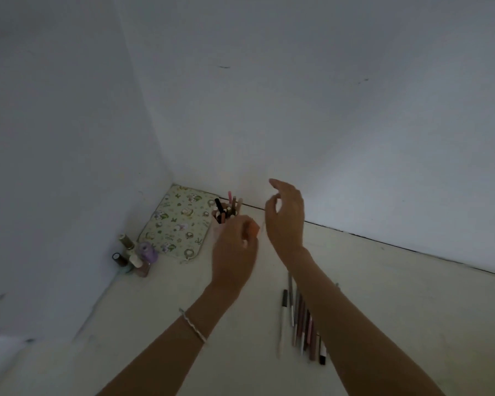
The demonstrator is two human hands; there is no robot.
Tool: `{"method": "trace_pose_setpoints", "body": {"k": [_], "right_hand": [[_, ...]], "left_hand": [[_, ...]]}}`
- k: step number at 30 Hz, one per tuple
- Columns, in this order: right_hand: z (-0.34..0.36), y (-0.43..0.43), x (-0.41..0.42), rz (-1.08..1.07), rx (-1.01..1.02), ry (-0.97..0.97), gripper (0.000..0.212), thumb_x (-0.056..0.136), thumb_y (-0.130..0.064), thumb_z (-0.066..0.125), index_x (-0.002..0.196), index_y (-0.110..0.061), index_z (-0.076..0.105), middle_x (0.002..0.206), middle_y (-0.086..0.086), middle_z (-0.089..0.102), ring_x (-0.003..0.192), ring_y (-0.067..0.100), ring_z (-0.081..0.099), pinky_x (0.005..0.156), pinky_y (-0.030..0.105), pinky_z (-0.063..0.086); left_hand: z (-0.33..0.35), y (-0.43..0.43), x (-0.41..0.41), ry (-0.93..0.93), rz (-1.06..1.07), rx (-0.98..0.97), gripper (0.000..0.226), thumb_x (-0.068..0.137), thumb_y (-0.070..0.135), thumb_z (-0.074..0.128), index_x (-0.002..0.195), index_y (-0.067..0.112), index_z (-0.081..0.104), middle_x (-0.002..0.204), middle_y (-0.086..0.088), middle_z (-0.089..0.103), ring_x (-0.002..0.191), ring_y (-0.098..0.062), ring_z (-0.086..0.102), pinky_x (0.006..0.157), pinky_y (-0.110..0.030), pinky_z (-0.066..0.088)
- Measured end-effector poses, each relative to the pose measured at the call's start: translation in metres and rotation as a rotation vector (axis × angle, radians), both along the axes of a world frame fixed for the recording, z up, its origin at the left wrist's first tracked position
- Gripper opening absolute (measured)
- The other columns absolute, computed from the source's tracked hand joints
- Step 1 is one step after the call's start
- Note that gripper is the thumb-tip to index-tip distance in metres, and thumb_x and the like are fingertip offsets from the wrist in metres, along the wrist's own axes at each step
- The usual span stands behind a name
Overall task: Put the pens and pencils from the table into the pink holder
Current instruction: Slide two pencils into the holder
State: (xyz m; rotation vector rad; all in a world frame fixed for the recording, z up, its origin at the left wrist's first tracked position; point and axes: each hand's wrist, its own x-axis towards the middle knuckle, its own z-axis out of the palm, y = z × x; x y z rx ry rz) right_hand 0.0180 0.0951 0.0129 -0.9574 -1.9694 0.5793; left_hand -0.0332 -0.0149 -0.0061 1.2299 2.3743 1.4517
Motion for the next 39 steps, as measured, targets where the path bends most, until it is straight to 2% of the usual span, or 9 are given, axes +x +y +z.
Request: {"method": "trace_pose_setpoints", "body": {"k": [5, 10, 14, 16, 19, 23, 29, 34, 39], "right_hand": [[-0.002, 0.016, 0.047, -0.060, -0.196, 0.016, 0.026, 0.088, 0.000, 0.048, 0.096, -0.014, 0.069, 0.094, -0.005, 0.069, 0.089, 0.010, 0.063, 0.080, 0.023, 0.050], [-0.014, 0.025, 0.086, -0.110, -0.296, -0.040, 0.027, 0.089, -0.002, 0.047, 0.087, -0.015, 0.070, 0.085, -0.008, 0.068, 0.068, 0.003, 0.057, 0.064, 0.014, 0.041], [-0.029, 0.024, 0.094, -0.132, -0.434, -0.163, 0.025, 0.088, -0.003, 0.047, 0.091, -0.016, 0.068, 0.074, -0.005, 0.065, 0.052, 0.007, 0.050, 0.055, 0.023, 0.040], [-0.040, 0.020, 0.093, -0.149, -0.519, -0.293, 0.025, 0.087, -0.005, 0.047, 0.100, -0.014, 0.065, 0.077, 0.000, 0.065, 0.060, 0.015, 0.057, 0.059, 0.028, 0.046], [-0.061, 0.007, 0.087, -0.074, -0.597, -0.542, 0.027, 0.090, -0.010, 0.046, 0.116, -0.009, 0.054, 0.093, 0.012, 0.067, 0.082, 0.027, 0.065, 0.072, 0.036, 0.053], [-0.087, -0.007, 0.081, 0.090, -0.363, -0.944, 0.038, 0.092, -0.009, 0.043, 0.129, -0.010, 0.041, 0.102, 0.012, 0.065, 0.097, 0.028, 0.057, 0.080, 0.036, 0.045], [-0.036, 0.019, 0.047, 0.012, -0.471, -0.337, 0.035, 0.087, -0.006, 0.052, 0.123, -0.009, 0.050, 0.083, 0.011, 0.067, 0.073, 0.025, 0.063, 0.063, 0.030, 0.046], [0.030, 0.026, 0.023, -0.047, -0.302, 0.167, 0.030, 0.089, -0.006, 0.051, 0.116, -0.014, 0.045, 0.071, -0.009, 0.055, 0.052, 0.003, 0.054, 0.049, 0.012, 0.042], [0.061, 0.009, -0.001, 0.064, -0.155, 0.406, 0.028, 0.094, -0.006, 0.048, 0.119, -0.018, 0.044, 0.084, -0.011, 0.055, 0.066, 0.001, 0.056, 0.059, 0.009, 0.046]], "left_hand": [[-0.050, 0.007, 0.079, 0.032, -0.245, -0.754, 0.067, 0.095, 0.024, 0.052, 0.150, 0.010, 0.017, 0.122, -0.008, 0.057, 0.108, -0.023, 0.061, 0.087, -0.030, 0.050], [-0.068, 0.003, 0.105, 0.147, -0.250, -0.950, 0.062, 0.102, 0.018, 0.039, 0.153, 0.004, 0.007, 0.134, -0.012, 0.051, 0.118, -0.025, 0.056, 0.098, -0.033, 0.047], [-0.044, 0.014, 0.082, -0.036, -0.218, -0.705, 0.054, 0.096, 0.013, 0.050, 0.145, 0.015, 0.028, 0.116, -0.010, 0.059, 0.102, -0.024, 0.063, 0.088, -0.036, 0.055], [-0.022, 0.028, 0.063, -0.162, -0.162, -0.429, 0.054, 0.091, 0.007, 0.057, 0.140, 0.020, 0.036, 0.104, -0.006, 0.062, 0.086, -0.017, 0.066, 0.074, -0.030, 0.058], [0.010, 0.045, 0.041, -0.069, -0.101, -0.121, 0.050, 0.089, 0.007, 0.061, 0.135, 0.022, 0.045, 0.098, -0.002, 0.060, 0.076, -0.007, 0.056, 0.064, -0.011, 0.046], [0.035, 0.047, 0.021, 0.043, -0.049, 0.114, 0.045, 0.090, 0.003, 0.059, 0.132, 0.016, 0.051, 0.097, -0.001, 0.058, 0.082, -0.008, 0.054, 0.081, -0.010, 0.045], [0.049, 0.024, -0.054, 0.078, 0.267, 0.381, 0.045, 0.089, 0.009, 0.053, 0.133, 0.020, 0.049, 0.112, 0.007, 0.054, 0.090, -0.002, 0.055, 0.082, -0.006, 0.044], [0.030, 0.018, -0.065, 0.129, 0.247, 0.284, 0.043, 0.089, 0.005, 0.055, 0.130, 0.018, 0.051, 0.109, 0.009, 0.049, 0.094, -0.003, 0.052, 0.085, -0.005, 0.038], [0.001, 0.008, -0.063, 0.404, 0.250, 0.011, 0.021, 0.086, 0.015, 0.061, 0.103, 0.011, 0.073, 0.106, -0.009, 0.067, 0.101, -0.029, 0.062, 0.086, -0.038, 0.046]]}}
